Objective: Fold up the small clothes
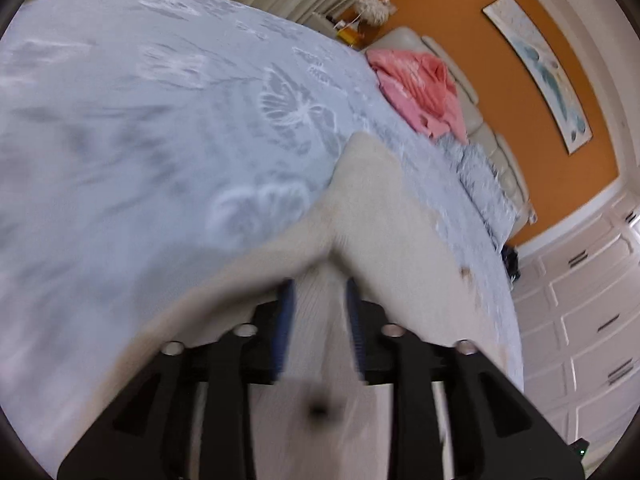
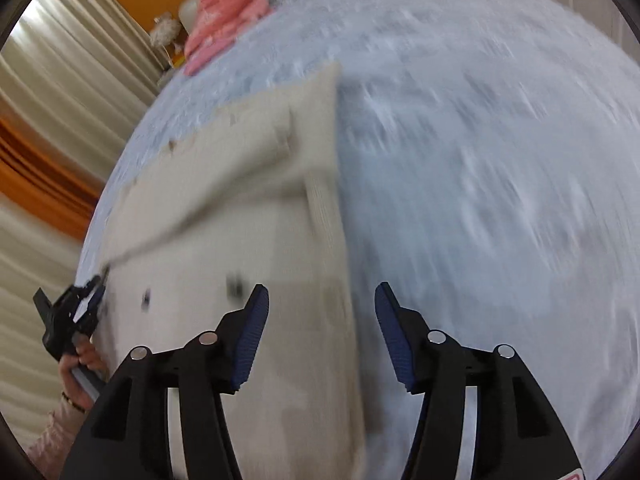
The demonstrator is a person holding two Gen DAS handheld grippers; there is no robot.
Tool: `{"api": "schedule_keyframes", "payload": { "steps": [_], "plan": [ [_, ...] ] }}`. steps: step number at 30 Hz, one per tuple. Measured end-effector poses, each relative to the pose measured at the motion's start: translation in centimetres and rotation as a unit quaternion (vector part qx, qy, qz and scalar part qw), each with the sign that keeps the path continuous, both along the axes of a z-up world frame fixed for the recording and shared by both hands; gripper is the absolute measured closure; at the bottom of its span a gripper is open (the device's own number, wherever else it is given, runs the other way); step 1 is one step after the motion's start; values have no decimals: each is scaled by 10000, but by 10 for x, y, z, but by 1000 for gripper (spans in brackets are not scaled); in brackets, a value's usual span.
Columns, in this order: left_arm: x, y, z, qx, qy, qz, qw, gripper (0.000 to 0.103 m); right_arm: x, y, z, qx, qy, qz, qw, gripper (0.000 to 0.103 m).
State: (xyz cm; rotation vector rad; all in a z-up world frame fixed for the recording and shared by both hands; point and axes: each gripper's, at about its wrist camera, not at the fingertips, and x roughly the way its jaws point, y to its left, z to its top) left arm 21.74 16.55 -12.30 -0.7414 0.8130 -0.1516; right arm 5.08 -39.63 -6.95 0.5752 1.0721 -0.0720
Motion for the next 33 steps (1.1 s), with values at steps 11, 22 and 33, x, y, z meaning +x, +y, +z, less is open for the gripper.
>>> {"api": "schedule_keyframes", "payload": {
  "steps": [11, 22, 33],
  "plan": [
    [-143, 78, -14, -1162, 1131, 402, 9860, 16, -89, 48, -32, 1336, 1083, 489, 9839, 37],
    [-132, 22, -10, -63, 1650, -605, 9844, 40, -92, 44, -41, 1759, 1005, 156, 9791, 80],
    [-163, 14, 70, -622, 1284, -1067, 9840, 94, -147, 6, 54, 1768, -623, -470, 9811, 95]
  ]
}}
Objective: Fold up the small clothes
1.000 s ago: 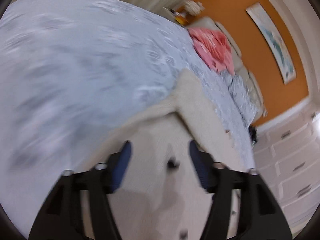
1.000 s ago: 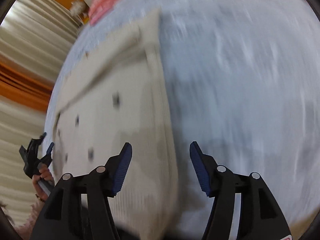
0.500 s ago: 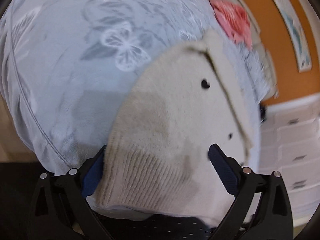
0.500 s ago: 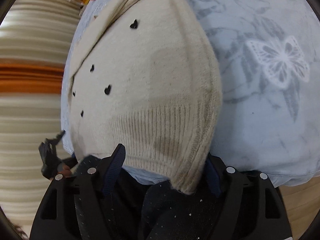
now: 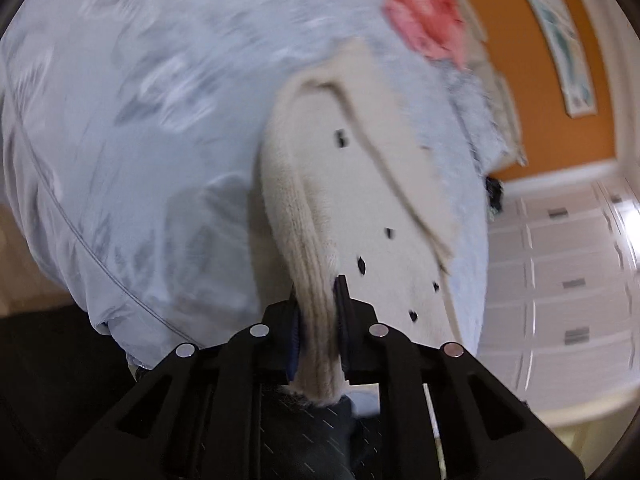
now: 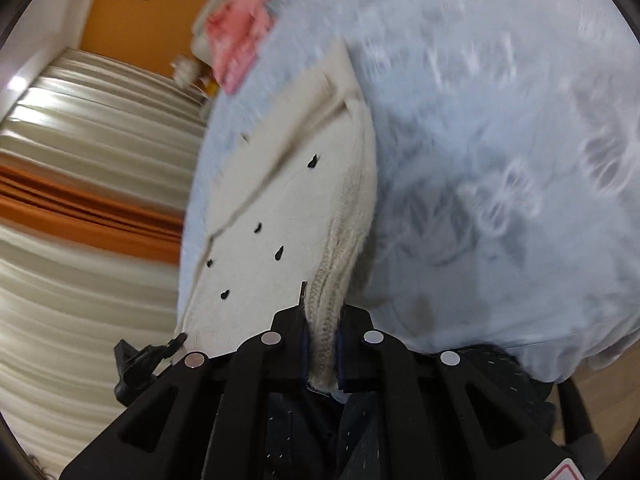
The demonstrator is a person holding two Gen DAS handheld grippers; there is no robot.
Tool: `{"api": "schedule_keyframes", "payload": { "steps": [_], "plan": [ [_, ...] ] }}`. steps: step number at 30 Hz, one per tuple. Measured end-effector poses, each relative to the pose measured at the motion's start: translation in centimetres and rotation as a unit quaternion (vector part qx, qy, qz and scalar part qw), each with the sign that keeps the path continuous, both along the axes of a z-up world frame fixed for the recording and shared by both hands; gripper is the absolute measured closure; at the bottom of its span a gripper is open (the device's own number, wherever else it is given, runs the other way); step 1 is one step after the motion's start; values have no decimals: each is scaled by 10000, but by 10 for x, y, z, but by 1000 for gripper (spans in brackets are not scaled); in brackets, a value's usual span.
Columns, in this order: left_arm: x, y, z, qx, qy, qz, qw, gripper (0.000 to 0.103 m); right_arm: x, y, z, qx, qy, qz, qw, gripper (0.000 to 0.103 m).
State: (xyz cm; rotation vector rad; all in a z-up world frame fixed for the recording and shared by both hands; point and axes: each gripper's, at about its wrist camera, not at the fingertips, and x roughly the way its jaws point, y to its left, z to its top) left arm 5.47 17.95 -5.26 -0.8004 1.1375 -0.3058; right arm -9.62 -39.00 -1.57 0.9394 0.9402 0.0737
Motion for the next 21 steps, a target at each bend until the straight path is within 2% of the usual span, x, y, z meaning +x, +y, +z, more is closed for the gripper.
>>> {"api": "schedule_keyframes", "payload": {
  "steps": [3, 7, 9, 12, 14, 16, 18, 19, 21],
  "plan": [
    [-22, 5, 38, -132, -255, -129, 9995, 96, -31, -9, 28, -151, -269, -96, 9995, 95],
    [-60, 17, 62, -216, -399, -236, 9987, 96, -76, -11, 50, -227, -476, -137, 9985, 95],
    [-79, 19, 64, -214, -414, -319, 9984, 96, -102, -3, 54, -309, -447, -107, 9985, 95],
    [-112, 22, 58, -292, -218, -400, 9985, 96, -128, 11, 52, -460, -293, -58, 9985, 95],
    [-135, 25, 54, -445, -29, -399, 9982, 96, -155, 7, 51, -313, -333, -109, 9989, 95],
    [-154, 31, 57, -561, -1, -382, 9977, 96, -173, 5, 58, -142, -510, -201, 9984, 95],
    [-171, 37, 69, -742, -67, -331, 9967, 96, -192, 1, 76, 155, -1004, -370, 9941, 95],
    [-177, 41, 80, -883, -201, -304, 9954, 96, -195, 1, 86, 184, -1186, -397, 9920, 95],
    [-178, 43, 103, -914, -509, -287, 9941, 96, -199, 0, 116, 190, -1706, -398, 9844, 95]
  ]
}}
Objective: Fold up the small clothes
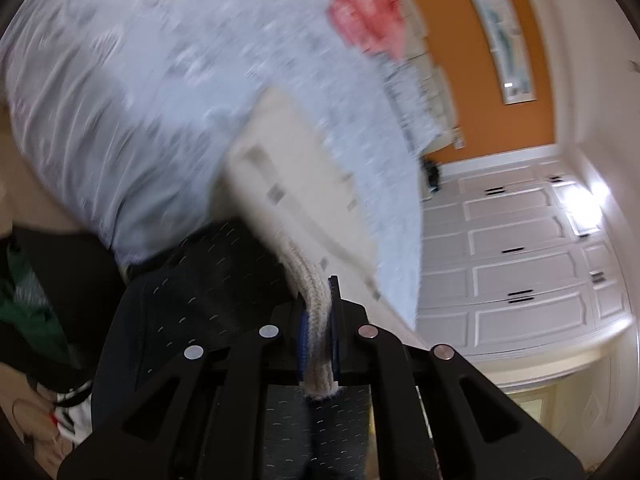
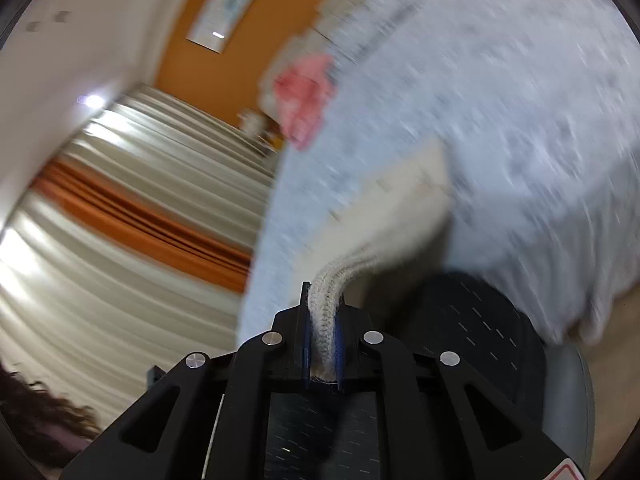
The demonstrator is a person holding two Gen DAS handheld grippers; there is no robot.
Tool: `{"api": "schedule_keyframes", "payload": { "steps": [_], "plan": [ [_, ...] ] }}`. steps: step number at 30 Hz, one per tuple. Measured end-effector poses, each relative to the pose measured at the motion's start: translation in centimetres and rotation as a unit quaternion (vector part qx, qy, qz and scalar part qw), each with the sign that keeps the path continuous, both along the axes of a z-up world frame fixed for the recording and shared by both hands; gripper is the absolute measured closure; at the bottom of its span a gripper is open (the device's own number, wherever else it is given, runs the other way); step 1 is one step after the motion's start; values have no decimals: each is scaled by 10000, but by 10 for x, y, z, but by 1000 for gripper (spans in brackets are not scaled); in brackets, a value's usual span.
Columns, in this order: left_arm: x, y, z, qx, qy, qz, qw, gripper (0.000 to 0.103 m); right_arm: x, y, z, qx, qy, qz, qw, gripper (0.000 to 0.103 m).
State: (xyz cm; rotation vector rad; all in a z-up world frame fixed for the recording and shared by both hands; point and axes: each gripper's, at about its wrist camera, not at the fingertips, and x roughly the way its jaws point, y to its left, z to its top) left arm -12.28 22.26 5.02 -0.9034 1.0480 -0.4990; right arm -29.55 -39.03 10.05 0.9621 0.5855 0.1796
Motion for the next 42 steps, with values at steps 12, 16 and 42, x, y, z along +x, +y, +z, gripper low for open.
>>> {"api": "schedule_keyframes", "payload": {
  "steps": [12, 16, 42],
  "plan": [
    [145, -47, 41, 321, -873, 712, 9931, 96, 151, -50, 0, 62, -351, -551, 9978, 94],
    [207, -77, 6, 727, -444, 750, 9935, 96, 208, -69, -46, 344, 229, -704, 9967, 94],
    [257, -112, -96, 2305, -261, 806, 9694, 23, 245, -92, -154, -657, 1626, -675, 9822, 28]
  ]
}}
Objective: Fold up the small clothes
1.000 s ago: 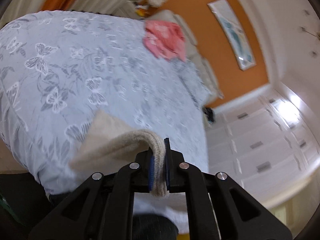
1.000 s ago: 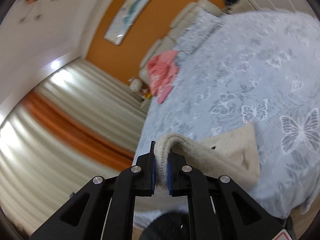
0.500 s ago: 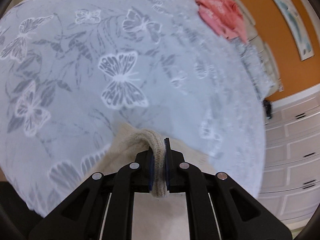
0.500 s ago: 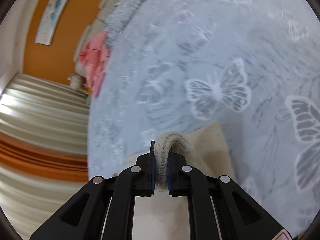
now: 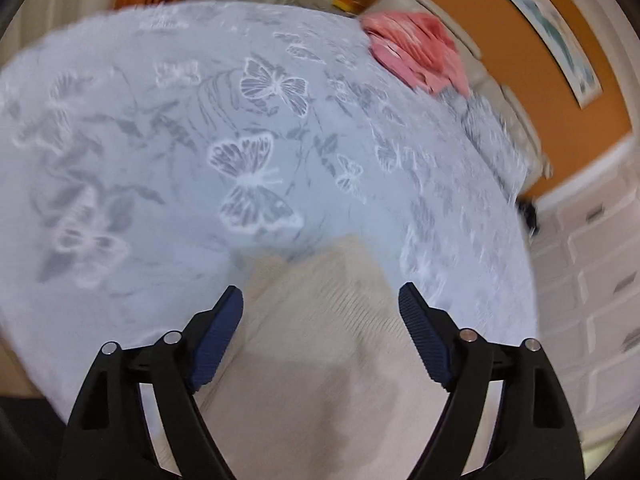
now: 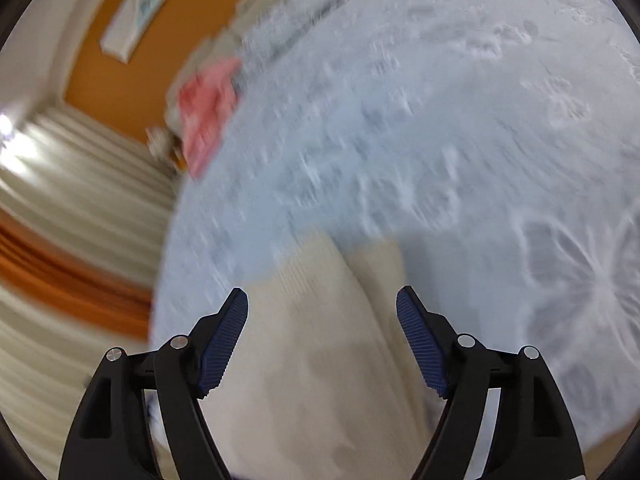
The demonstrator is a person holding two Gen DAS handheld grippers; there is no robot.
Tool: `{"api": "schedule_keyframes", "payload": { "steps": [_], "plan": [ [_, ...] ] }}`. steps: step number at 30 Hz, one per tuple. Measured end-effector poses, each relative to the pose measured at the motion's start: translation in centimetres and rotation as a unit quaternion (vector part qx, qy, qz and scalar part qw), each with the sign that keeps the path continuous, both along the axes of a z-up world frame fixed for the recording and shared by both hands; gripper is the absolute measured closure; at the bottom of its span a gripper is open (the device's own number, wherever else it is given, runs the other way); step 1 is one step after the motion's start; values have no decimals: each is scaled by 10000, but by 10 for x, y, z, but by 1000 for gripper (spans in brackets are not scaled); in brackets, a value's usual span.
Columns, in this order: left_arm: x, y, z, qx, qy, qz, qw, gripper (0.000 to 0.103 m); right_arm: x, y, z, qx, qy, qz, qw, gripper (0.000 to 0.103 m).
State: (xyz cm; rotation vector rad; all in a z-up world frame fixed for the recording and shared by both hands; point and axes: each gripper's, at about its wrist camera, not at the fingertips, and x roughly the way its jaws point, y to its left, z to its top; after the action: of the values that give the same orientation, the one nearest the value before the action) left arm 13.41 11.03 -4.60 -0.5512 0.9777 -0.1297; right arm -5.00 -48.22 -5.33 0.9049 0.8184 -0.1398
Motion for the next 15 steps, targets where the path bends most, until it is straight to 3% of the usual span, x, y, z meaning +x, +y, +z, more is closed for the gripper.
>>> {"api": "schedule_keyframes", "payload": {
  "steps": [3, 6, 7, 8, 9, 10, 13, 15],
  "plan": [
    [-23, -4, -12, 614, 446, -273, 9967, 22, -17, 22, -14, -167, 479, 292, 9983, 28],
    [-49, 2, -26, 578, 848, -346, 9941, 22, -36, 41, -15, -140, 524, 447, 9975, 28],
    [-57, 6, -31, 515, 946, -355, 9936, 22, -39, 46, -15, -152, 574, 519, 9969, 33],
    [-63, 9, -37, 490, 1066, -421, 9922, 23, -39, 51, -18, -215, 705, 619, 9954, 51],
    [-67, 10, -43, 570, 1192, -485, 9901, 33, -35, 54, -21, -296, 846, 661, 9938, 64],
    [-68, 11, -47, 605, 1292, -549, 9883, 54, -36, 54, -23, -412, 1003, 672, 9918, 94],
    [-69, 21, -52, 493, 1405, -511, 9875, 81, -46, 41, -9, -470, 868, 425, 9942, 95],
    [-73, 31, -46, 444, 1387, -438, 9884, 88, -53, 36, 1, -745, 850, 344, 9930, 97]
  ]
}}
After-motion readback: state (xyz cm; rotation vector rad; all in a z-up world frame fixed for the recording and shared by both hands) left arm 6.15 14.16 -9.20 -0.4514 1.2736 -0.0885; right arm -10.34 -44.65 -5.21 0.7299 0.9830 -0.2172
